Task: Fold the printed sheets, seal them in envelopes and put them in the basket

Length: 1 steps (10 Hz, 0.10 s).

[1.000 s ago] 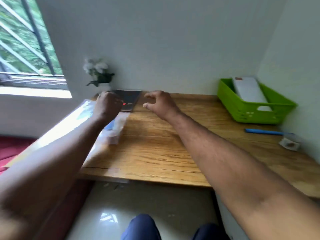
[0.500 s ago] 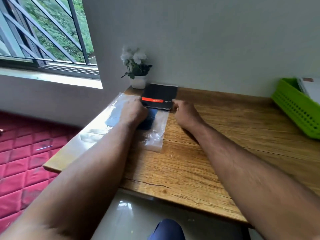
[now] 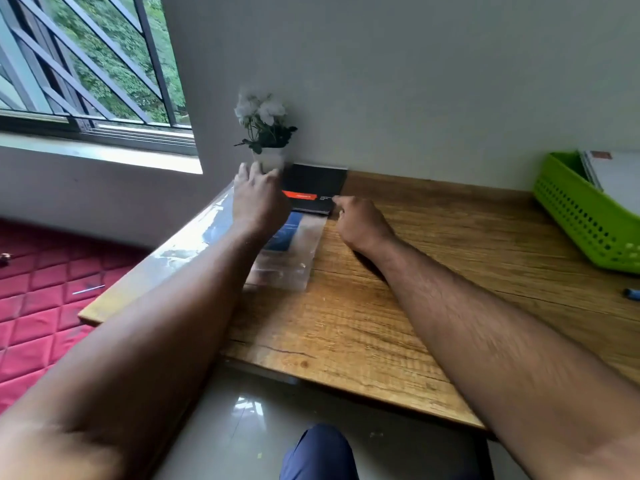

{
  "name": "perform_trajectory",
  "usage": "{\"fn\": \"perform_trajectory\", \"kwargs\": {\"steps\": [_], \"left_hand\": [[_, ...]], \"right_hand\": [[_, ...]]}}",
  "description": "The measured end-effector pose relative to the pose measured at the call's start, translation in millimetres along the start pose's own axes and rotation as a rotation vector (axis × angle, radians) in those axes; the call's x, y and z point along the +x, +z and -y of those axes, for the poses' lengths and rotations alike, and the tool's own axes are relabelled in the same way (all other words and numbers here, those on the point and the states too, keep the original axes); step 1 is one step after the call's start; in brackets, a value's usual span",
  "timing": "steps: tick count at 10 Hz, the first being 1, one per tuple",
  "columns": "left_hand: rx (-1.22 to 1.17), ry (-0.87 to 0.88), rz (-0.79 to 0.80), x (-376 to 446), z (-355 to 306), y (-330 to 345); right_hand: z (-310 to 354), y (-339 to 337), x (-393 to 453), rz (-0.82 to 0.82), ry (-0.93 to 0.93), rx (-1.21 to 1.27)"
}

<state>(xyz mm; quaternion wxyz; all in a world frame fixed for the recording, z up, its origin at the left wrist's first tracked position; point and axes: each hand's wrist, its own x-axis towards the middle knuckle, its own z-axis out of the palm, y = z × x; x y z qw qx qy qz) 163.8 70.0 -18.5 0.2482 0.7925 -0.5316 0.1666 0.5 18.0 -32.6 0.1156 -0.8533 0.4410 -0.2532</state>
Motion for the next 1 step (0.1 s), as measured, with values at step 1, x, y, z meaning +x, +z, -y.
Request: {"fn": "perform_trajectory", "kwargs": {"steps": [1], "left_hand": [[-0.074, 0.151, 0.066, 26.5, -41.9, -1.5]], "right_hand": [[-23.4, -24.9, 19.8, -0.017, 0.064, -0.094]]}}
